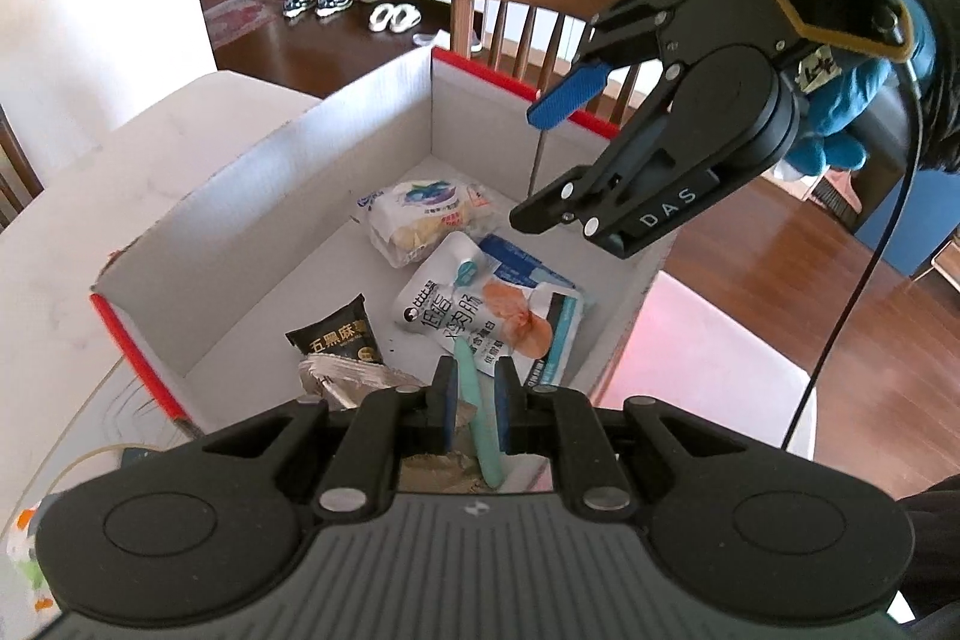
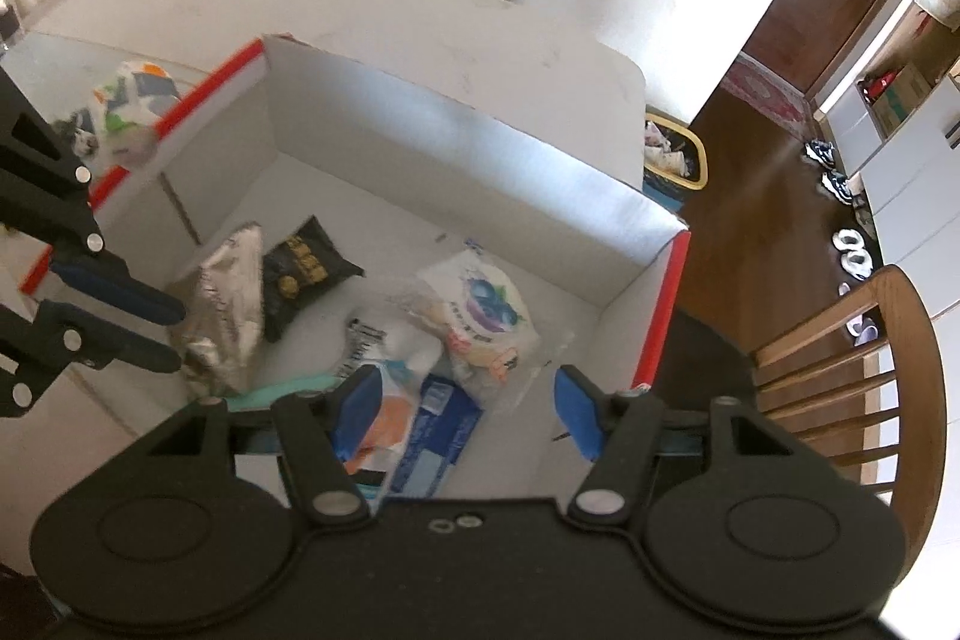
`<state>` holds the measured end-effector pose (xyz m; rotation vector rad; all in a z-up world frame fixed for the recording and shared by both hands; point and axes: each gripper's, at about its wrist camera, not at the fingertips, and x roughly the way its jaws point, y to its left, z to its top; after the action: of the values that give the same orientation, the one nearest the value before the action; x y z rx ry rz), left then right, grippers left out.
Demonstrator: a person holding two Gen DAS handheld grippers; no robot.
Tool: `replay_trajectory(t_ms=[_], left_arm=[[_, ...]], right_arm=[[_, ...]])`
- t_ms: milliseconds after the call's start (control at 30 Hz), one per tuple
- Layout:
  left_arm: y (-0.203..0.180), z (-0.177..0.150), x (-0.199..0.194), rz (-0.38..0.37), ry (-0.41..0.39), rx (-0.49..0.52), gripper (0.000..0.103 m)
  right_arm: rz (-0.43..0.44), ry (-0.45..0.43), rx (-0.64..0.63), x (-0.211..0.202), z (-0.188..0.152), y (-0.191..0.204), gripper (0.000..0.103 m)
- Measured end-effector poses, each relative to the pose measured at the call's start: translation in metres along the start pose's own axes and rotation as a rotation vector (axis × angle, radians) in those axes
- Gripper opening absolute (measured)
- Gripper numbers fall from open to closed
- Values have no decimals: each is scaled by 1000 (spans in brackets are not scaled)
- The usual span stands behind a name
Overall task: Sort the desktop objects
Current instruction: 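Lower and open the right tool releasing the bread bag while the left tool releases the green stick, then withdraw both open tools up from the box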
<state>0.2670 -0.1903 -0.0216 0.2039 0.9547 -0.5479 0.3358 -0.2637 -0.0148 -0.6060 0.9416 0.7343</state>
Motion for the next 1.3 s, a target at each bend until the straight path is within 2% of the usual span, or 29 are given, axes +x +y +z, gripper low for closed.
replay_trajectory(t_ms=[200,600,700,767,833,967,1100,1167,1300], left_arm=[[-2,-13,-27,30,-49,-22,11],[5,-45,-76,49,-100,-60,11],[9,-53,-84,49,-111,-75,11],[11,-58,-88,52,-115,-79,12],[12,-62,-91,56,-118,-77,19],[15,-71,-99,59,-138,-74,64],[18,-78,-105,55,-148,-71,65],[21,-83,-108,54,-150,-68,65],[26,-93,-114,57,-153,-62,73]], right_arm=[[6,-46,38,-15,-1,12,64],[13,-42,67,-32,-9,41,65],[17,-38,80,-34,-11,48,67],[17,-37,84,-35,-12,54,74],[13,-30,93,-34,-13,58,74],[1,-20,116,-35,-14,66,76],[-3,-23,131,-39,-14,74,79],[2,-36,134,-43,-14,81,84],[9,-52,144,-48,-12,93,88]])
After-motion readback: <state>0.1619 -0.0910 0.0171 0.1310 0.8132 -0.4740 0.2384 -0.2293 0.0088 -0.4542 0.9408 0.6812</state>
